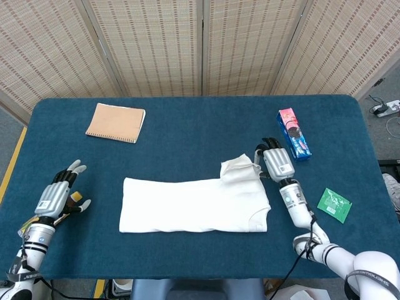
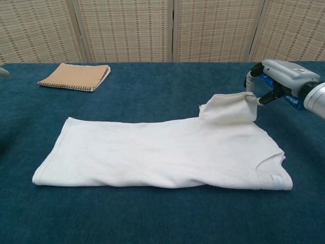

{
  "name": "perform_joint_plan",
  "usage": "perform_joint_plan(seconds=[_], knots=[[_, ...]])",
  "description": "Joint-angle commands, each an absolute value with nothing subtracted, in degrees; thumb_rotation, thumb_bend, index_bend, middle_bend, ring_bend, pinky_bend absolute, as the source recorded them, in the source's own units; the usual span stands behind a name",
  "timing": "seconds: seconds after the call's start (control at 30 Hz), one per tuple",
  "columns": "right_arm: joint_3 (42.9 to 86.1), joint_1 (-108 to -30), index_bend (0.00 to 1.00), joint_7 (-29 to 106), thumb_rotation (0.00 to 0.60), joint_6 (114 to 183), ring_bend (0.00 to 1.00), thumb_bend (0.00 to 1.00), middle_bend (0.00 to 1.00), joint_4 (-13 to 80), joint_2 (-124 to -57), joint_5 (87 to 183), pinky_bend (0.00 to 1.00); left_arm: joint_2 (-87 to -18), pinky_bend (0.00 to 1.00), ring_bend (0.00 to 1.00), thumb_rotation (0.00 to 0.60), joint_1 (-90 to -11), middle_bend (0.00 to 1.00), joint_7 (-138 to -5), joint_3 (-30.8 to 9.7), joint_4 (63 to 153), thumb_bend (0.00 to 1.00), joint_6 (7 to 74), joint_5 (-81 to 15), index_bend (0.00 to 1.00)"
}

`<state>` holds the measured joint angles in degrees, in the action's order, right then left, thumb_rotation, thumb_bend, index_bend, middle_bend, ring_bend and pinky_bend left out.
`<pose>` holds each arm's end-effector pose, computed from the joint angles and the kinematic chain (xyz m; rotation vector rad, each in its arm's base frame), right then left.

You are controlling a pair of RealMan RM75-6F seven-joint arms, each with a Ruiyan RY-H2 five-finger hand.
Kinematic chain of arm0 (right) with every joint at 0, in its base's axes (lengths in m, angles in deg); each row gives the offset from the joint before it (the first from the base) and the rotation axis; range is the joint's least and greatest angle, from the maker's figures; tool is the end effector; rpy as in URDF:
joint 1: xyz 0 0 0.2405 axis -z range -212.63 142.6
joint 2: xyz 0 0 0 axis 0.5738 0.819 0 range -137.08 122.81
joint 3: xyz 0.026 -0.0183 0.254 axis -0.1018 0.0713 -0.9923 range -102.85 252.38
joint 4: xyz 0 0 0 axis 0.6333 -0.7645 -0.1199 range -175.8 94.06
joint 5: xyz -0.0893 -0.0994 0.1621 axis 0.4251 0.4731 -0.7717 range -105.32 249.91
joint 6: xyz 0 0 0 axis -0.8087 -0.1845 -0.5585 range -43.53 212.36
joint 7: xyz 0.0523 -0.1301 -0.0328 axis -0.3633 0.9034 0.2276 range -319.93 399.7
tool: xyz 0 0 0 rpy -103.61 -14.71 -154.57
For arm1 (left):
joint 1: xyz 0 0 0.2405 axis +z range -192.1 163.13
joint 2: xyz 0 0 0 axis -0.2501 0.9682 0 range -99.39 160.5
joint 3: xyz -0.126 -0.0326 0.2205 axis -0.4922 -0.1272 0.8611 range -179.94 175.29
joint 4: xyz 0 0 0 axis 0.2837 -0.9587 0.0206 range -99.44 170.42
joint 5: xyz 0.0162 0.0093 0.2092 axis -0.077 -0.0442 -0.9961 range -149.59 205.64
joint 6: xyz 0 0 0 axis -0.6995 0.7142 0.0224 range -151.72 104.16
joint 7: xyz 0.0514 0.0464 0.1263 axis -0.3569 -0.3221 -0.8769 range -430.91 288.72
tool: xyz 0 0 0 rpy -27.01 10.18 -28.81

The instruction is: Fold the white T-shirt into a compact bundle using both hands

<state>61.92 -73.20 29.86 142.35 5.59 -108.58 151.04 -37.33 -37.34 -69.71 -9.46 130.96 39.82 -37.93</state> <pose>-0.2392 -0.3907 -0.0096 1.6022 -0.9574 1.0307 -0.2727 0.2792 0.1049 -1.4264 -1.2493 -0.9171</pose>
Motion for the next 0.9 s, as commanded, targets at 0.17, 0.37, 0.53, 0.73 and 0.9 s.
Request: perform_joint_plan(seconds=[0.17, 0.37, 0.53, 0.73, 0.9], knots=[[59.6, -75.4, 0.15, 33.5, 0.6, 138.6, 0.08, 0.28, 0.19, 4.0, -110.0, 147.1, 0.04, -37.0, 0.0, 0.0, 0.6, -37.3, 0.0, -69.8, -9.7, 130.5, 0.28, 39.6, -37.9, 0.0], [58.2, -74.6, 0.0, 36.1, 0.6, 141.5, 0.01, 0.19, 0.1, 12.8, -104.8, 146.4, 0.0, -36.5, 0.0, 0.0, 0.6, -37.4, 0.0, -69.9, -9.5, 129.4, 0.28, 39.4, -39.5, 0.0], [58.5, -72.2, 0.0, 36.5, 0.6, 146.1, 0.01, 0.19, 0.1, 24.4, -97.5, 148.8, 0.0, -35.5, 0.0, 0.0, 0.6, -38.1, 0.0, -68.4, -8.1, 127.0, 0.28, 38.3, -44.7, 0.08], [59.7, -68.7, 0.01, 37.6, 0.6, 150.5, 0.01, 0.19, 0.12, 38.3, -88.0, 151.5, 0.0, -35.9, 0.0, 0.0, 0.6, -39.6, 0.0, -66.5, -6.4, 121.8, 0.28, 38.0, -52.1, 0.17], [61.1, -65.6, 0.08, 37.6, 0.6, 154.2, 0.01, 0.19, 0.15, 45.9, -82.0, 153.9, 0.0, -36.9, 0.0, 0.0, 0.6, -41.1, 0.0, -65.2, -4.9, 117.8, 0.28, 37.8, -57.0, 0.21]])
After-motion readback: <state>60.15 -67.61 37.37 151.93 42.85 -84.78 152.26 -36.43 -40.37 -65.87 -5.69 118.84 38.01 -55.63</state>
